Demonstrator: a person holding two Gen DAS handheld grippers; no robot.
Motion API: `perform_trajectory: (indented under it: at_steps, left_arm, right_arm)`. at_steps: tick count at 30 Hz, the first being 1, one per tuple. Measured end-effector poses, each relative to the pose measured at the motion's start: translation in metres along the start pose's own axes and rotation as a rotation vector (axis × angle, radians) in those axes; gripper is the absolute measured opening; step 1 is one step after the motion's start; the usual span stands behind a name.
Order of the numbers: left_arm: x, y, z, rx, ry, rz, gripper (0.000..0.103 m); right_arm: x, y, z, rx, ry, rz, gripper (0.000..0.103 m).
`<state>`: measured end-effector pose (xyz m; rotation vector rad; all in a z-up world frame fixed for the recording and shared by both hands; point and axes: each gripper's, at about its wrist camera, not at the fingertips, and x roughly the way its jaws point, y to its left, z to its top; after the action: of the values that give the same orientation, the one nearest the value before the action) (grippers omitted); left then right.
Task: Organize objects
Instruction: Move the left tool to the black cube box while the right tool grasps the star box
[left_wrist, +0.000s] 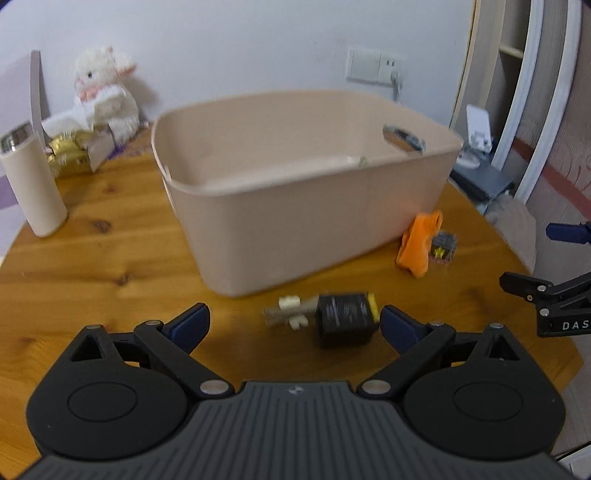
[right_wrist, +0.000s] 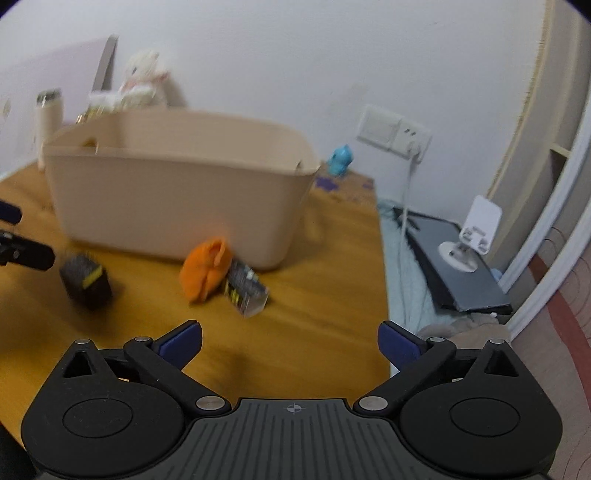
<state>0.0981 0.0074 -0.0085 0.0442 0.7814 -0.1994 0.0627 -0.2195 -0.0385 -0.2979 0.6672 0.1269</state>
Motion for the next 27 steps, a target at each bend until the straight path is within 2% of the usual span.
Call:
perform_trajectory:
  at_steps: [5, 9, 12, 17, 20, 25, 27]
  left_arm:
    - [0.021, -0.004, -0.011, -0.046, 0.051, -0.019, 0.099]
    - [0.031, -0.010, -0.016, -0.059, 0.050, -0.034, 0.099]
    - [0.039, -0.014, -0.020, -0.058, 0.057, -0.020, 0.099]
    - [0.045, -0.019, -0.021, -0.048, 0.031, 0.016, 0.100]
    - [0.051, -0.028, -0.021, 0.004, 0.042, 0.053, 0.103]
    - [0.053, -0.030, -0.018, -0.030, 0.044, 0.088, 0.103]
    - [0.053, -0.031, -0.016, -0.037, 0.050, 0.095, 0.103]
  right_arm:
    - [0.017, 0.005, -0.012, -0.040, 0.033, 0.050, 0.103]
    - [0.033, 0.003, -0.017, -0.033, 0.067, 0.104, 0.103]
    - [0.044, -0.003, -0.019, -0.003, 0.070, 0.129, 0.103]
    - [0.061, -0.017, -0.015, 0.117, 0.093, 0.207, 0.103]
    - [0.068, -0.018, -0.011, 0.115, 0.086, 0.216, 0.103]
    - [0.079, -0.016, -0.002, 0.113, 0.099, 0.233, 0.103]
    - [0.083, -0.015, -0.001, 0.113, 0.079, 0.234, 0.103]
